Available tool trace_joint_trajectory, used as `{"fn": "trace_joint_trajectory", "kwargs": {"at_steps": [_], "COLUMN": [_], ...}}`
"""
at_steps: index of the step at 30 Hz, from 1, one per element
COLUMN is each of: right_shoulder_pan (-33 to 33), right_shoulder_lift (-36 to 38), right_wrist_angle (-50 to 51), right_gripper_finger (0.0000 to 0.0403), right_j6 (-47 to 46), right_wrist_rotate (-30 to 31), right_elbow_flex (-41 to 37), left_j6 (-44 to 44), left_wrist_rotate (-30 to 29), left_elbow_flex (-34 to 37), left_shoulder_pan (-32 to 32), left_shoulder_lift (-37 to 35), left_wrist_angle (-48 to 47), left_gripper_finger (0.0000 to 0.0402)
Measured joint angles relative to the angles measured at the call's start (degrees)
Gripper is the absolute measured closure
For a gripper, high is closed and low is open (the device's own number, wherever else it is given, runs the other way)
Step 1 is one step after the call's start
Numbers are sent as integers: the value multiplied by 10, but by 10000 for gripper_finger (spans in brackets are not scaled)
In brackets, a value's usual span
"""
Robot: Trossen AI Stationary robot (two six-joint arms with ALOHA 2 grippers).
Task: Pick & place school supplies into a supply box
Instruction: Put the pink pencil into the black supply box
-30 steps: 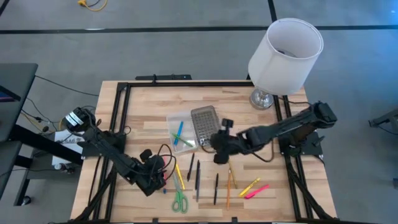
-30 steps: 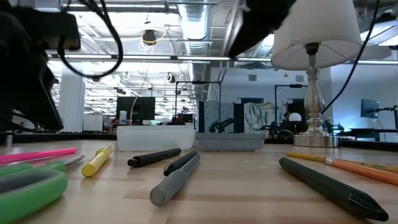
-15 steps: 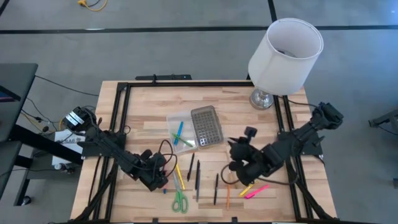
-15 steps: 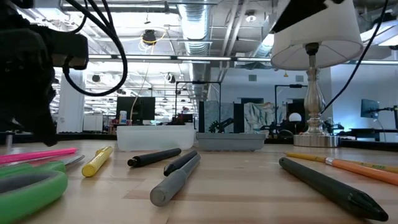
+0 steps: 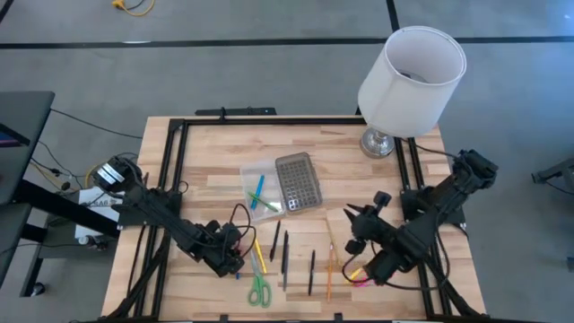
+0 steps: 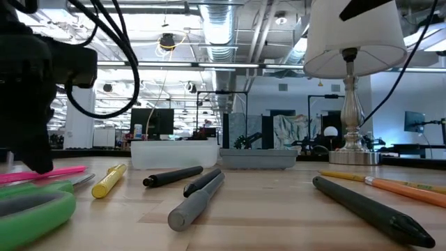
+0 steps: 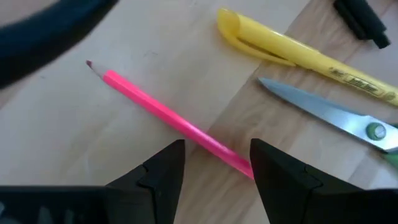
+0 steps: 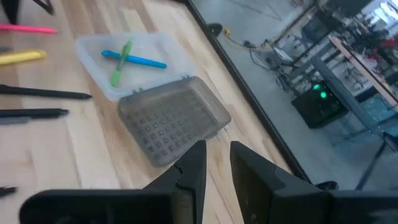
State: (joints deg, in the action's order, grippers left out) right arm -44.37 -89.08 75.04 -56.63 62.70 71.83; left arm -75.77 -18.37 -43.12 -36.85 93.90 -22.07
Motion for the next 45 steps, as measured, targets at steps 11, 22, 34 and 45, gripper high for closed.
{"fn": "trace_joint_trajectory", "kwargs": {"at_steps": [11,22,34,45], "right_shoulder_pan": [-33,-32,-32,-32], "right_shoulder_lift": [0,-3,-3,-3], "right_wrist_angle": [-3,-3,-3,-3], "right_gripper_finger": [335,335,335,335], "right_j6": [-4,-19,-19,-19], "right_wrist_rotate": [19,17,18,17], "right_elbow_flex": [0,0,0,0], "left_j6": [5,4,5,17], "left_wrist_rotate": [48,128,160,134], "left_elbow_flex": [-55,-66,-65,-65], "left_shoulder_pan": [7,5,6,25], "left_shoulder_lift": [37,35,35,35], "left_wrist_angle": [-87,-163,-172,-178], "left_gripper_finger": [223,233,326,387]}}
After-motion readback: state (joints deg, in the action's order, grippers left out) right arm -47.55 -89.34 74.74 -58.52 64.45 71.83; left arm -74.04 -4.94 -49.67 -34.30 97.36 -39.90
